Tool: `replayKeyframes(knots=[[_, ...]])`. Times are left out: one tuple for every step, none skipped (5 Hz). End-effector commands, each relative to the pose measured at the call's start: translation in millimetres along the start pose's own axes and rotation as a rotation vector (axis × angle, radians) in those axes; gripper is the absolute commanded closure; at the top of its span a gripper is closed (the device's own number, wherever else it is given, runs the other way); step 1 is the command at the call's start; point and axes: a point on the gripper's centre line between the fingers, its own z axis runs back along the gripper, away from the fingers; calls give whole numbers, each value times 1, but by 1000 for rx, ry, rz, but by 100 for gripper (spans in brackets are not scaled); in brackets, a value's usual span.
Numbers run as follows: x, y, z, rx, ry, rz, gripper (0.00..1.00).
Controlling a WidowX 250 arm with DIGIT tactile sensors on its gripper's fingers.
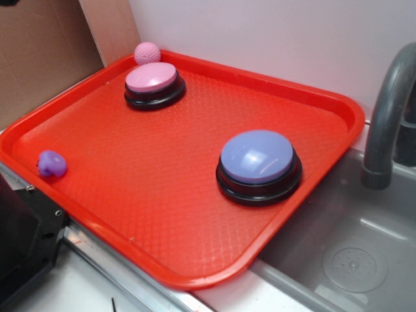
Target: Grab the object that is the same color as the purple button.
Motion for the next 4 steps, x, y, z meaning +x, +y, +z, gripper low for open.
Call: replayKeyframes(knots=[[0,0,0,0,0,0,0],[-23,52,-46,5,74,-42,0],[-33,87,-80,38,47,-58,0],[-33,103,-117,84,93,-38,0]])
